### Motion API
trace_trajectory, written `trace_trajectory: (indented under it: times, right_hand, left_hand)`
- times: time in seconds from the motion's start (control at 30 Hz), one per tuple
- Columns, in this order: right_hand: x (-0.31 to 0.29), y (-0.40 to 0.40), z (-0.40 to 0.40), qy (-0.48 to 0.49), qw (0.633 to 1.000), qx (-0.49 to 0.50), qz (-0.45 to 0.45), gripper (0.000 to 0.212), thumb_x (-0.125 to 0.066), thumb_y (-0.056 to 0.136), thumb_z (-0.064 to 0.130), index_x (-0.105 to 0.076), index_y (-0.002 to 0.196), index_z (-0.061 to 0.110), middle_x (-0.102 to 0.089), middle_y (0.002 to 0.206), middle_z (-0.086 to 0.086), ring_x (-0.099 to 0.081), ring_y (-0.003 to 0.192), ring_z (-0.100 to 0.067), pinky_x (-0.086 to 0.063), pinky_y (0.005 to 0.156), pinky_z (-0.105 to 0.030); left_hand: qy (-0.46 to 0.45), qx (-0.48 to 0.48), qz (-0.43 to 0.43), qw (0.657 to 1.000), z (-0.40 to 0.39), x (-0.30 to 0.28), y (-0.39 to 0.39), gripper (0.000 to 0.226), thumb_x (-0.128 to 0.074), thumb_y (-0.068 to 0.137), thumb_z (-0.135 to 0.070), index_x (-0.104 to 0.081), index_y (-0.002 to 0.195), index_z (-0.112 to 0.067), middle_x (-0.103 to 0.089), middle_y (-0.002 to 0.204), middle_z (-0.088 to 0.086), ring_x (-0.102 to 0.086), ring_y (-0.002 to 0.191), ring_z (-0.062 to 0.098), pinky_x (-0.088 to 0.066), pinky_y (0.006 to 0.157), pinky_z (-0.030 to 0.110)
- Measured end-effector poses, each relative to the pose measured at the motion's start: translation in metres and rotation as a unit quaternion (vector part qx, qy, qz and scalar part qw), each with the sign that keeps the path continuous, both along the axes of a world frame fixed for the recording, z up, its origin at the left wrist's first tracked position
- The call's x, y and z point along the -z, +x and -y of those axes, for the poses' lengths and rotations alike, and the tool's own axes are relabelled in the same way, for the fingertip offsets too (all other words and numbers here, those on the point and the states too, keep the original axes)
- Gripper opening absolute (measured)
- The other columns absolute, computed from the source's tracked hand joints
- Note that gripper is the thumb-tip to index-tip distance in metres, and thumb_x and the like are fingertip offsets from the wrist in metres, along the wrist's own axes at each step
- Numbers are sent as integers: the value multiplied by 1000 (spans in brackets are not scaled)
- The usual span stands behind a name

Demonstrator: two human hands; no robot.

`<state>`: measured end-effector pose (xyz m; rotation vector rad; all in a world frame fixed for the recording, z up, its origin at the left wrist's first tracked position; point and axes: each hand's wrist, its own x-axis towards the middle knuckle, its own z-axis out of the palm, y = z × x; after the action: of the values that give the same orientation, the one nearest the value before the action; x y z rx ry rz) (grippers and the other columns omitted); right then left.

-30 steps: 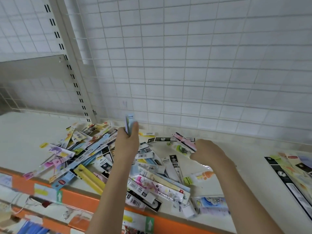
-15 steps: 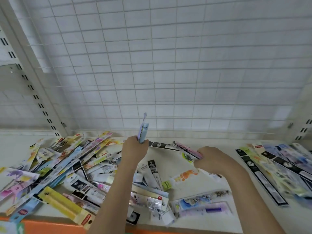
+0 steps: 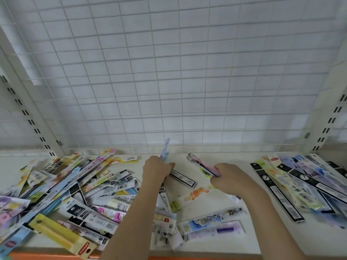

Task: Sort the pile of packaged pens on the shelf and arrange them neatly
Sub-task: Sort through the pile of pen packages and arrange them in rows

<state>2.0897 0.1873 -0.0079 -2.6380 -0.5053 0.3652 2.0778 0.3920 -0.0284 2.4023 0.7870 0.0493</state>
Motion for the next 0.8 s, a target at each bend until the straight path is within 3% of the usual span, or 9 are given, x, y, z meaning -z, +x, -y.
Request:
trace_trajectory:
  times: [0.13, 0.3, 0.37, 0.43, 0.53, 0.6, 0.63, 0.7, 0.8]
  right_hand:
    - [5, 2, 6, 13, 999, 37, -1, 26, -48, 87, 19, -32, 67, 19, -44, 69, 0, -40, 58, -16, -28, 52, -28]
    - [11, 4, 12, 14, 998, 67, 16, 24, -54, 87, 28, -37, 72, 19, -45, 71, 1, -43, 60, -16, -32, 52, -28]
    - [13, 3, 14, 16, 997, 71, 18, 28, -59, 84, 32, -39, 70, 19, -46, 69, 1, -46, 62, -18, -34, 54, -29]
    - [15, 3, 15, 22, 997, 67, 21, 30, -60, 83, 31, -38, 65, 21, -46, 66, 2, -47, 63, -20, -34, 53, -29]
    - [15, 0, 14, 38, 998, 46, 26, 34, -60, 84, 28, -37, 60, 23, -45, 61, 3, -45, 57, -16, -32, 51, -28]
    - [14, -2, 13, 49, 998, 28, 33, 36, -59, 86, 28, -37, 59, 23, -44, 60, 3, -43, 55, -15, -32, 51, -28]
    - [14, -3, 12, 51, 998, 17, 38, 36, -57, 88, 29, -36, 59, 23, -44, 59, 3, -43, 55, -15, -31, 51, -28]
    - [15, -4, 11, 48, 998, -5, 52, 36, -52, 91, 31, -35, 60, 23, -43, 59, 3, -43, 56, -16, -29, 52, -29]
    - [14, -3, 11, 23, 997, -30, 74, 36, -47, 95, 33, -33, 62, 25, -44, 61, 4, -45, 61, -18, -30, 54, -29]
  left_hand:
    - [41, 11, -30, 999, 5, -1, 3, 29, -61, 85, -32, -44, 84, -8, -39, 63, -2, -47, 68, 17, -35, 50, 21]
    - [51, 29, -79, 995, 9, -5, 10, 8, -54, 87, -18, -50, 88, -11, -43, 61, 2, -42, 52, 13, -33, 45, 22]
    - [52, 50, -94, 993, 10, -8, 12, 33, -52, 87, -12, -53, 118, -22, -42, 60, 4, -41, 51, 15, -33, 45, 22]
    - [70, 81, -116, 987, 12, -14, 11, 48, -48, 88, -7, -43, 136, -8, -41, 59, 6, -40, 51, 16, -33, 49, 24]
    - [65, 83, -134, 985, 12, -18, 9, 38, -45, 88, -3, -55, 123, -12, -42, 56, 7, -39, 48, 16, -32, 47, 23]
    - [45, 59, -147, 986, 10, -20, 4, 17, -45, 85, -3, -59, 76, -6, -43, 53, 6, -42, 46, 16, -33, 43, 21]
    - [29, 48, -145, 988, 8, -20, 3, 23, -45, 84, -3, -50, 61, -2, -44, 52, 7, -42, 44, 16, -34, 42, 20]
    - [-23, 37, -113, 993, 4, -22, -1, 28, -45, 84, -2, -44, 56, -4, -43, 51, 8, -41, 43, 18, -34, 42, 21]
    - [-99, 6, -16, 995, -6, -31, -8, 17, -46, 89, -7, -50, 74, 1, -47, 53, 9, -38, 41, 17, -32, 38, 20]
